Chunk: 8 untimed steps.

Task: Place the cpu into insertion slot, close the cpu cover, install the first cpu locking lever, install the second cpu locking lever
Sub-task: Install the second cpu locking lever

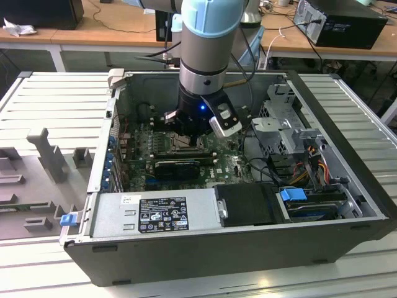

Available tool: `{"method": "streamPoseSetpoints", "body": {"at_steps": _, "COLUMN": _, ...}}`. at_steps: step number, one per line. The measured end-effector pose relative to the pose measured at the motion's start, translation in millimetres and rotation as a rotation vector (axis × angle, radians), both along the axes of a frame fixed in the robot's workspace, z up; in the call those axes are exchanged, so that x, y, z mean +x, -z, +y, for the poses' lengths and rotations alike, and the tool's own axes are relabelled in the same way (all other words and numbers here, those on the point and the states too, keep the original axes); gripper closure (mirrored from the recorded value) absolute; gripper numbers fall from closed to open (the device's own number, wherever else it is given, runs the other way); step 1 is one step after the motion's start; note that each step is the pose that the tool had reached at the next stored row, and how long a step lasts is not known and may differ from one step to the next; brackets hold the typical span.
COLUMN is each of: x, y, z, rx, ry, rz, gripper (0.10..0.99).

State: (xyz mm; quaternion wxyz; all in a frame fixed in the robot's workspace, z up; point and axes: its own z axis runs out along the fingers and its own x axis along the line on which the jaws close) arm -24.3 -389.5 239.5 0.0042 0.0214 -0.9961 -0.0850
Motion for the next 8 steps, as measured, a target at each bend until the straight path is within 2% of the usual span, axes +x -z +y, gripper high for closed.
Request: {"method": "streamPoseSetpoints", "body": {"at_steps": 8, "x": -1.7, "y": 0.1, "z": -1.0, "rx": 0.003, "ry": 0.0, "rz": 0.0, "gripper": 0.98}}
